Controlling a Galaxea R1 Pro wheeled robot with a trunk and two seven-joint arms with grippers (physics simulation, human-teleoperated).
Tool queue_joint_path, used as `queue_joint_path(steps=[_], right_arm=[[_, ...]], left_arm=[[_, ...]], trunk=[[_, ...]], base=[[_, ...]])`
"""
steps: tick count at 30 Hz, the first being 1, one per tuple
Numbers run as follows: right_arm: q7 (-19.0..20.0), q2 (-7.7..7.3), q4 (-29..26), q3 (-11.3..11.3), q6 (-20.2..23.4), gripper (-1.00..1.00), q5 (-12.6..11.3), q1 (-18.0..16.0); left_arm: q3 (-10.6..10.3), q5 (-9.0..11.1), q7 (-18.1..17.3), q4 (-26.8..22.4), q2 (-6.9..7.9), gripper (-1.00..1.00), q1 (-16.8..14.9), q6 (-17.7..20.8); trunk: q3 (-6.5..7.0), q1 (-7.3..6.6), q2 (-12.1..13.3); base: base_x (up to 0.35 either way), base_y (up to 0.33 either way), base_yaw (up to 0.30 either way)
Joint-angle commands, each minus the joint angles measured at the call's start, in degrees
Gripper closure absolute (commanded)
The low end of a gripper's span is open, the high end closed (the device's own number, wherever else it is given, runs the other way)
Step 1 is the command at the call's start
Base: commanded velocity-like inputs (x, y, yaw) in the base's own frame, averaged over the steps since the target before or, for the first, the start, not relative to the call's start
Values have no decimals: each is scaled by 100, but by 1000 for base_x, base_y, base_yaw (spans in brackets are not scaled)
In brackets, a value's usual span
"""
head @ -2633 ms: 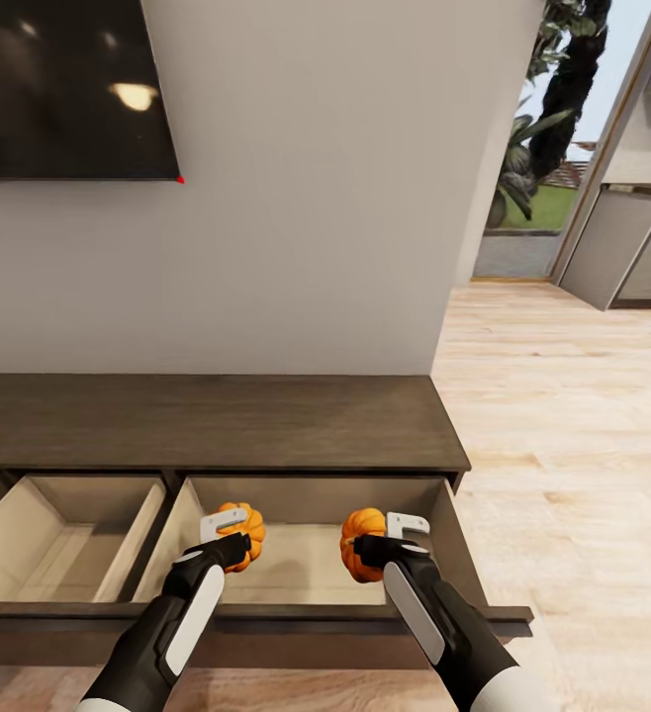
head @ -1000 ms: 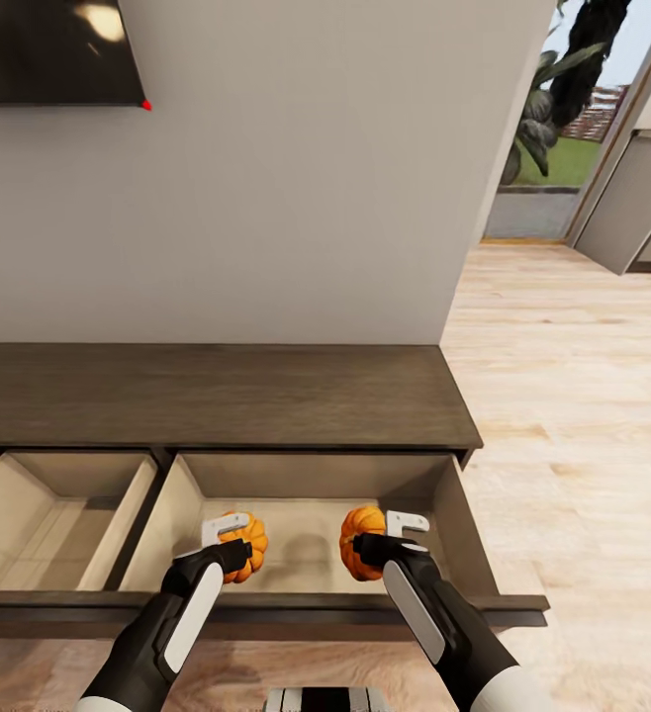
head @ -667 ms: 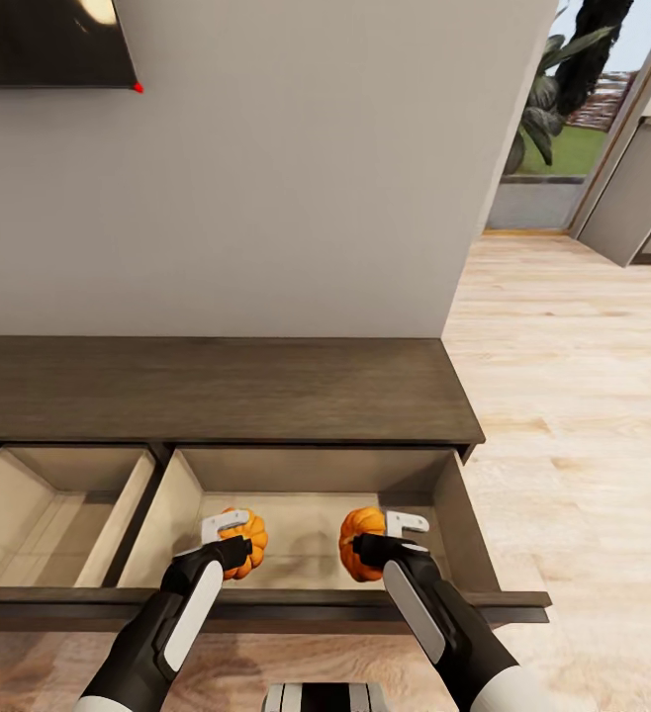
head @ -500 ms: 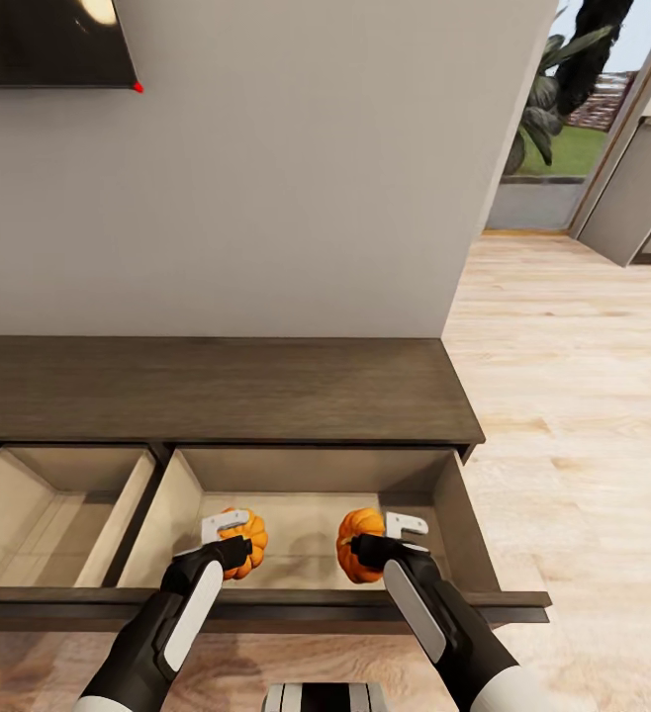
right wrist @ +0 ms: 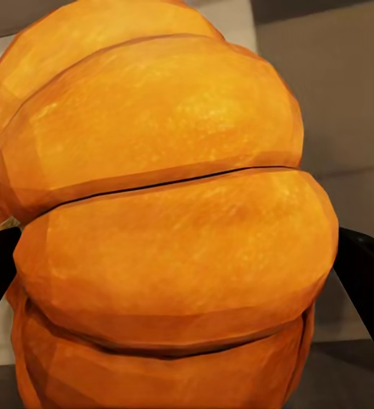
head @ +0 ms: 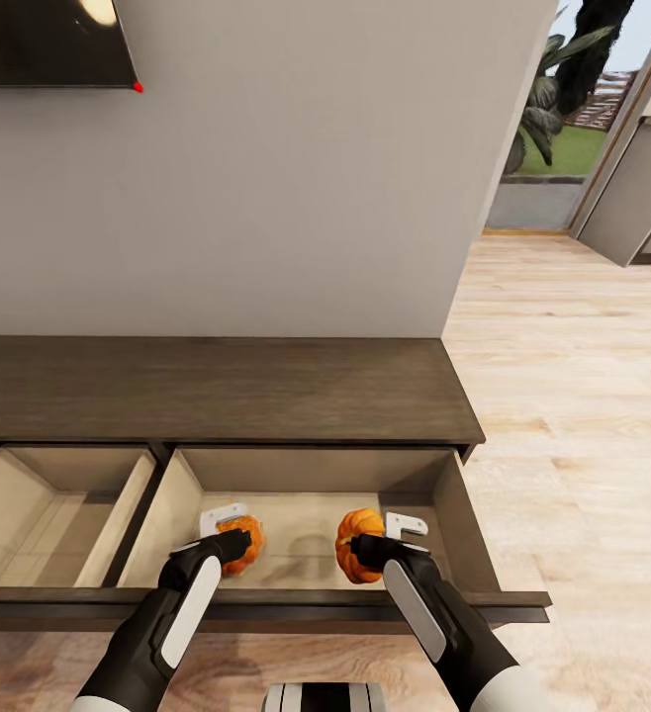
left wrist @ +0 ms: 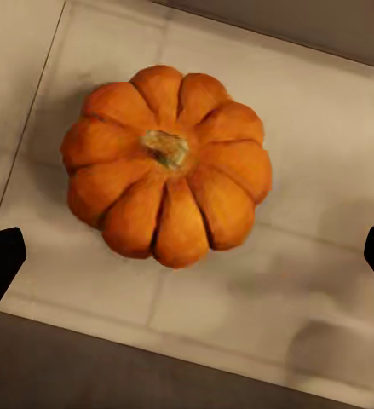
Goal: Place each of the two pumpkins and all three candles from the living room inside a cabinet in the living room (use any cabinet), then make sure every cabinet is closed, and position the cauldron so it is next to a table in the living room.
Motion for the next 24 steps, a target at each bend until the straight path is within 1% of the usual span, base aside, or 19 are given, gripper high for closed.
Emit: queue_joint_path(steps=[1,13,14,17,19,24], right_arm=[[-63,-3,-11,14,6,100,-51,-4],[-132,-3,-8,0,-32,100,-47,-4],[-133,-1,-8,-29,-32,100,-49,-4],[-134,0,-8,-229,-37,100,-41,-4],[-128,-1,-8,-320,-45,100,-36,-4],[-133,-2,-8,-384,-54,100,-34,-4]], left_arm=[[-9,60,55,-7,2,-100,-2,9],[-22,60,54,-22,-6,-100,-2,12],[-24,60,54,-23,-6,-100,-2,12],[-26,60,54,-28,-7,-100,-1,12],[-26,60,54,-33,-7,-100,-1,12],[-27,60,54,-59,-7,-100,-2,12]], trunk=[[-5,-1,-2],[-5,-1,-2],[-5,-1,-2],[-5,-1,-2],[-5,-1,-2],[-5,-1,-2]], base=[[0,0,0],[0,0,0],[0,0,0],[0,0,0],[0,0,0],[0,0,0]])
